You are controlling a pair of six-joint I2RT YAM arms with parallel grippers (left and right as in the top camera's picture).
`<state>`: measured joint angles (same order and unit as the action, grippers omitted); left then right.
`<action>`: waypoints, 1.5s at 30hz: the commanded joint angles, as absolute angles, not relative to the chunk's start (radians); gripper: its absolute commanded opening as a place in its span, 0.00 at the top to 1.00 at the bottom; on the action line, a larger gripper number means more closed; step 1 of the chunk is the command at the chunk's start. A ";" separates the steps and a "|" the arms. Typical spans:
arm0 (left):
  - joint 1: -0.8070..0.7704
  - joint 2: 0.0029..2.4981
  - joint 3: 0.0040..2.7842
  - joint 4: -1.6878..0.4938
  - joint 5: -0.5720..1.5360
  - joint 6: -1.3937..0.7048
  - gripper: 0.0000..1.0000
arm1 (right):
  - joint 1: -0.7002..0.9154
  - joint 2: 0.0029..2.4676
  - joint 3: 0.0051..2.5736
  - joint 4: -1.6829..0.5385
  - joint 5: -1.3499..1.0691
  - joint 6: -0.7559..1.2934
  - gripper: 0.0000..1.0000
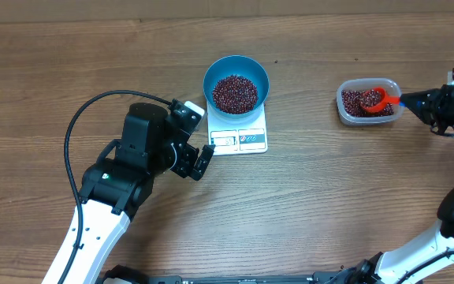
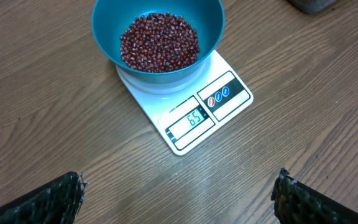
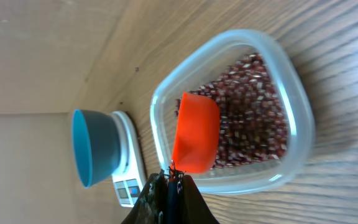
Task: Scoop item into bowl and weigh 150g on scale
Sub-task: 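Scoop a third load of beans with the right gripper, then carry the filled scoop with the right gripper over the bowl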
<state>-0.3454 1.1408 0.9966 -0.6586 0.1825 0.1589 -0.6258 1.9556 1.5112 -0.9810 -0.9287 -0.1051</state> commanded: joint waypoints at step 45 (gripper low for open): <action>-0.347 1.139 1.019 -0.658 0.176 0.149 0.00 | 0.023 1.954 1.608 -0.588 -1.027 0.311 0.96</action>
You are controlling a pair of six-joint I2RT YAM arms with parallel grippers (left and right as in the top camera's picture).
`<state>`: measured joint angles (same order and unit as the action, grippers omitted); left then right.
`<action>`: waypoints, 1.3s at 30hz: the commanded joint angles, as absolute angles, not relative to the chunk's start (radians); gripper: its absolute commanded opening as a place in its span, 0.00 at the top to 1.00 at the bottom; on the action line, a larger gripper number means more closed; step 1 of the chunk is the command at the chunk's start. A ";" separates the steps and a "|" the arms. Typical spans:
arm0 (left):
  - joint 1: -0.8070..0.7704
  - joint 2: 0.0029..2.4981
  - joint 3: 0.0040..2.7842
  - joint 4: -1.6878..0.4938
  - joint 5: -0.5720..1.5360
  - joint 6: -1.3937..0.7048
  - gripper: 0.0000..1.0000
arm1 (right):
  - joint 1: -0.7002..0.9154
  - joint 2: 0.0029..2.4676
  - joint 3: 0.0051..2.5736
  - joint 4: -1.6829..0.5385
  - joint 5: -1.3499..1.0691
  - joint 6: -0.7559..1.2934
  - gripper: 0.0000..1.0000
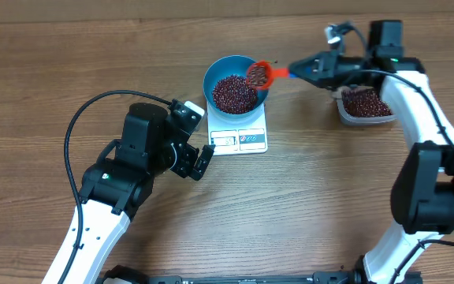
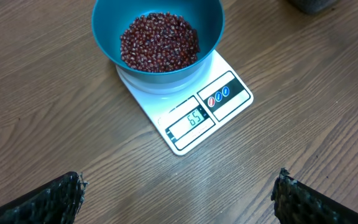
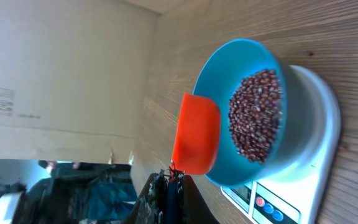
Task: Scoop item into bowl and weigh 150g on scale
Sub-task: 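Carry the filled scoop with the right gripper over the bowl, then tilt the scoop with the right gripper to pour beans into the bowl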
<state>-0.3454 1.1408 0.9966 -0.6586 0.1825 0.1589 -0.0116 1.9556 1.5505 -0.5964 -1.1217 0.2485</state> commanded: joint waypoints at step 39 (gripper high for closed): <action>-0.347 1.139 1.019 -0.658 0.176 0.149 0.01 | 0.548 1.928 1.860 -0.836 0.215 -0.087 0.96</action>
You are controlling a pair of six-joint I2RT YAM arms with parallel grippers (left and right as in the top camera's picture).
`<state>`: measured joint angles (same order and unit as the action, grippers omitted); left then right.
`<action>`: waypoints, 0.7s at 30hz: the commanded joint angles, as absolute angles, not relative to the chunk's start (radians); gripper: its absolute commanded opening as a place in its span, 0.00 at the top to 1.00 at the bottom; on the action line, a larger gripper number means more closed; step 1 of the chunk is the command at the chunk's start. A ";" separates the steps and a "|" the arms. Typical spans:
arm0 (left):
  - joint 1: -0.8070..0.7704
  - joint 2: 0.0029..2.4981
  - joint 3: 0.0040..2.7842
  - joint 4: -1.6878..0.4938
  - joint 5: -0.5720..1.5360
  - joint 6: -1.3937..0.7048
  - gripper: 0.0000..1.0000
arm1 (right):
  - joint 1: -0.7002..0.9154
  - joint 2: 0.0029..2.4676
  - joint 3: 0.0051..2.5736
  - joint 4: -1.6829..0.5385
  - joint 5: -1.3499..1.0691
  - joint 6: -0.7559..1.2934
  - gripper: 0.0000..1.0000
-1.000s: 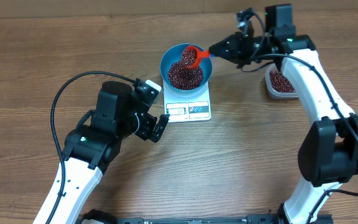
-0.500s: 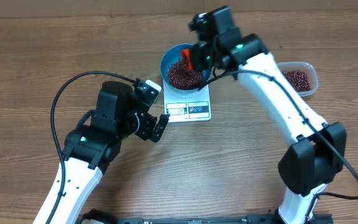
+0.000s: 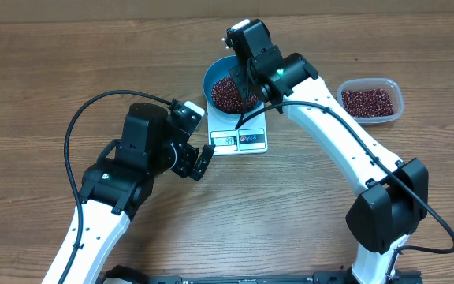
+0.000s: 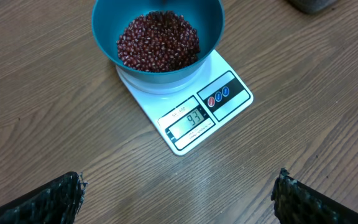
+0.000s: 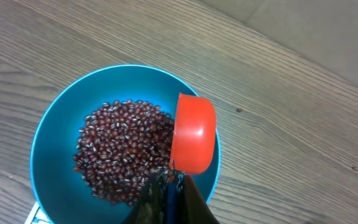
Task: Scoop item into bowl and weigh 150g on scale
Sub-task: 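Tilt the scoop with the right gripper to pour beans into the bowl, then move the scoop with the right gripper back toward the bean tub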
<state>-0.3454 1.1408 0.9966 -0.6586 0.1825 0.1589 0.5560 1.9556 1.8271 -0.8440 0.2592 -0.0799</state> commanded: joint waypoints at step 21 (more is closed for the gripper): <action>-0.347 1.139 1.019 -0.658 0.176 0.149 0.01 | 0.097 1.636 1.860 -1.053 -0.241 -0.076 0.96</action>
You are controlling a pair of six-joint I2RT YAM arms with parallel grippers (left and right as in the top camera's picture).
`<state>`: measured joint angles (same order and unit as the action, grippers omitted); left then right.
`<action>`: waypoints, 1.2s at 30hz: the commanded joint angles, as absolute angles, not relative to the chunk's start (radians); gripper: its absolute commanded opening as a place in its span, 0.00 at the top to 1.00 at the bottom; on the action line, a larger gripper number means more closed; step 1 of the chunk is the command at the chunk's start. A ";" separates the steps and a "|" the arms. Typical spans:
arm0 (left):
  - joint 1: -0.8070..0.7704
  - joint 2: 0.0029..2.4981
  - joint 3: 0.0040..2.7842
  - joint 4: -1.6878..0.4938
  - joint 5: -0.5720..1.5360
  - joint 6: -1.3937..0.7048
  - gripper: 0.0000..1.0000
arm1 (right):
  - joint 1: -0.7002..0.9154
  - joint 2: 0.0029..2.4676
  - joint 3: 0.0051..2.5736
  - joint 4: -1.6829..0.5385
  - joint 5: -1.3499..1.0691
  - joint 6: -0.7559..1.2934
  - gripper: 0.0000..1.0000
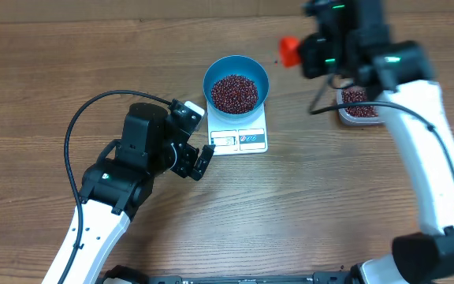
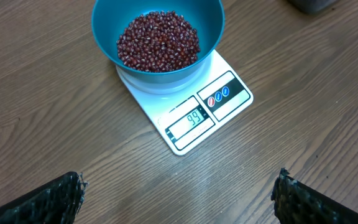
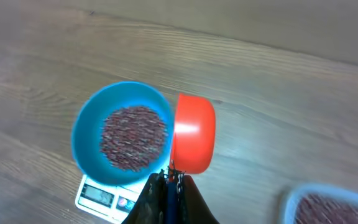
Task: Scoop item into bowl and weigh 150g on scale
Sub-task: 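Move the scoop with the right gripper back toward the bean tub, then dip the red scoop into the tub beans and scoop with right gripper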
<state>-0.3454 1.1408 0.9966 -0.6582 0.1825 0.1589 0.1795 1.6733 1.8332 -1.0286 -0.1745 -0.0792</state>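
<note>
The blue bowl [image 1: 236, 85] of red beans stands on the white scale [image 1: 240, 140], whose display [image 2: 190, 119] reads 99. My right gripper [image 3: 171, 179] is shut on the blue handle of the orange scoop [image 3: 193, 141], held in the air right of the bowl; the scoop [image 1: 289, 50] shows its underside, so its contents are hidden. The clear tub [image 1: 361, 109] of beans sits at the right, partly under the right arm. My left gripper [image 2: 179, 193] is open over bare table in front of the scale.
The left arm [image 1: 136, 162] rests left of the scale with its black cable looping over the table. The tub's corner [image 3: 331, 202] shows low right in the right wrist view. A pale wall runs along the table's far edge.
My right gripper has moved the scoop from over the bowl to the right, high above the table between bowl and tub. The scale reading went from 93 to 99. The left arm is unmoved.
The scoop sat in the tub of beans while the scale read 65. Then it hung full at the bowl's right rim. Then it was tipped over the bowl with the reading at 93. Now it is clear of the bowl and the scale shows 99.
</note>
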 commanded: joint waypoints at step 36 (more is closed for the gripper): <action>-0.347 1.139 1.019 -0.658 0.176 0.149 0.01 | -0.286 1.960 1.721 -1.147 -0.231 -0.136 0.96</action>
